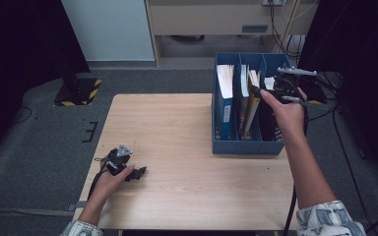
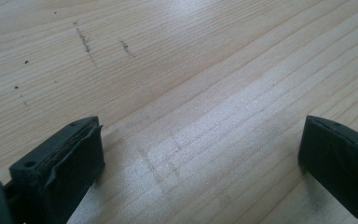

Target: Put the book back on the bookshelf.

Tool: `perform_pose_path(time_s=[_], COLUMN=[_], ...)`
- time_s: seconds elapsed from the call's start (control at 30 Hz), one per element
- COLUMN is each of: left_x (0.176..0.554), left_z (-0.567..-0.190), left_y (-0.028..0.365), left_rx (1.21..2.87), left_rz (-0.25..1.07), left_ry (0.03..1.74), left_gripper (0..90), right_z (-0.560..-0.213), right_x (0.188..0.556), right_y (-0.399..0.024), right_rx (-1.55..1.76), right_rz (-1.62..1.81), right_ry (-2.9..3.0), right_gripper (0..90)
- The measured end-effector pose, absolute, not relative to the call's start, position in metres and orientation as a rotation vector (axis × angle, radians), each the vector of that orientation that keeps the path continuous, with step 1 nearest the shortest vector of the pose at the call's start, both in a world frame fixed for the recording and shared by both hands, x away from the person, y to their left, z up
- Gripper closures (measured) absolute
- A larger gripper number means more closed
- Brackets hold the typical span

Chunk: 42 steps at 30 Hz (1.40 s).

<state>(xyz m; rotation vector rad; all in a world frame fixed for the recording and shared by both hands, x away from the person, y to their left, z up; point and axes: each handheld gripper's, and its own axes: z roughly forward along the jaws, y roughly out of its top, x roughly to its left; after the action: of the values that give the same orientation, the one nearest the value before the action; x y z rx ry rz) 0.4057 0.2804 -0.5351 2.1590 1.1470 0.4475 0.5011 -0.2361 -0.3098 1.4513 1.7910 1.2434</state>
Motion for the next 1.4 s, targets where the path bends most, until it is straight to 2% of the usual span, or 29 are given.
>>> perform_pose_path(time_s=[0.57, 1.4], left_x=[0.406, 0.405], left_z=[-0.535, -0.535], left_y=[0.280, 0.280], left_rx=[2.160, 2.159], left_rz=[0.447, 0.449], left_ry=[1.146, 1.145], left_gripper=[0.0, 0.0], right_z=[-0.309, -0.357], right_x=[0.467, 0.422], right_y=[-0.233, -0.231], right_rx=[1.383, 1.377], right_rz=[1.243, 1.221], right_ry=[1.847, 1.875], right_gripper=[7.3, 6.7])
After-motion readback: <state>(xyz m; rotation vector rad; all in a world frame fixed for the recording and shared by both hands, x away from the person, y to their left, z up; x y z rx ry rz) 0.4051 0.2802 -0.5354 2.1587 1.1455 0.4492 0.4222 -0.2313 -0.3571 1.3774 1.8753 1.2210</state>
